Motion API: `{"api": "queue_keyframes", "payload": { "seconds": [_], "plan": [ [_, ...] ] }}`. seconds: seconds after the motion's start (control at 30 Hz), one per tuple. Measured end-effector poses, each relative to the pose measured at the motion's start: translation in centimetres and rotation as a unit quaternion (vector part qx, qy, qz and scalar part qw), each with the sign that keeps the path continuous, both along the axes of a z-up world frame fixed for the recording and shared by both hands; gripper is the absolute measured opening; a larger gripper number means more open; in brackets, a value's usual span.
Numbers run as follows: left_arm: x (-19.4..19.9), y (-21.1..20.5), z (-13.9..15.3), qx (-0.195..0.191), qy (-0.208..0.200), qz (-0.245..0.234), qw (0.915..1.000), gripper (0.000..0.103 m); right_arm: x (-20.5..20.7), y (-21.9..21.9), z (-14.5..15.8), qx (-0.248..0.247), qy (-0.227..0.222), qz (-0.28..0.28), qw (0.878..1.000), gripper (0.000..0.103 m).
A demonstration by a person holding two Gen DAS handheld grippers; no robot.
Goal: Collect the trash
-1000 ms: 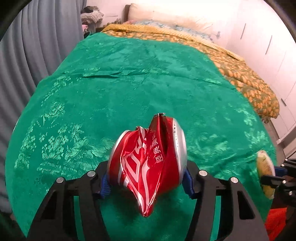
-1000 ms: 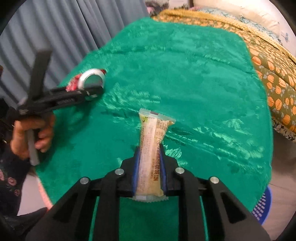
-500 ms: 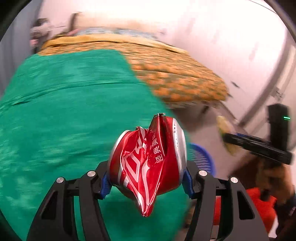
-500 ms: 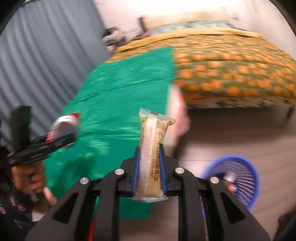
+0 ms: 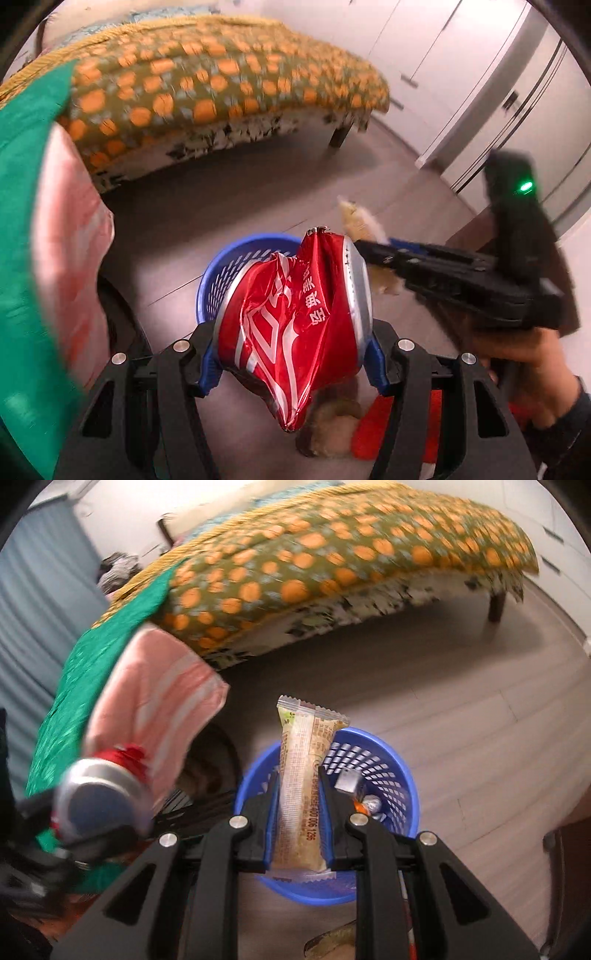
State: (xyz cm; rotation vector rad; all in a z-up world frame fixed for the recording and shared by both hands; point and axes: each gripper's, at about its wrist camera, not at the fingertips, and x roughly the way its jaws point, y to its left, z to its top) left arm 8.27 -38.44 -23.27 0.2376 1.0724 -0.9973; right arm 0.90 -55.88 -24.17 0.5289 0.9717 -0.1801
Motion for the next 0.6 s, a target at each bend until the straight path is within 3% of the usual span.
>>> {"api": "queue_keyframes", "payload": {
  "seconds": [0.07,0.13,0.2,0.27,0.37,0.43,0.5,0.6],
  "plan": [
    [1.0,-1.3,-2.4,0.012,0.006,-0.005,0.9999,0.062,0.1,-1.2,-1.8,0.024,0.008,-0.009,1.0,0.021],
    [1.9,-2.3,-4.5,0.021,0.01,-0.002,0.9997,0.071,0.2,-2.5,-4.0,0.039,0.024,-0.026,0.999,0.027],
    [2.8,-2.9,-5.9,0.027,0.01,0.013,0.9995,0.084,0.0,-3.1,-5.1,0.049,0.029,-0.04,0.998,0.058],
    [3.4,-2.7,-6.6,0.032,0.015,0.029,0.9989,0.085,-0.7,-3.6,-5.4,0.055,0.025,-0.056,0.997,0.073],
    [3.6,-1.6,-5.6,0.015,0.017,0.048,0.9986,0.088,-1.9,-4.5,-4.7,0.053,0.018,-0.088,0.995,0.085],
    [3.0,-1.1,-4.2,0.009,-0.006,0.052,0.9986,0.09,-2.5,-4.6,-3.9,0.046,0.014,-0.099,0.994,0.089],
    [2.0,-0.5,-2.2,-0.004,-0.031,0.053,0.9981,0.096,-3.2,-4.5,-2.9,0.032,0.016,-0.113,0.993,0.099],
    [0.2,1.1,1.0,-0.022,-0.071,0.067,0.995,0.098,-3.9,-3.8,-1.3,-0.002,0.035,-0.131,0.991,0.099]
  ]
}}
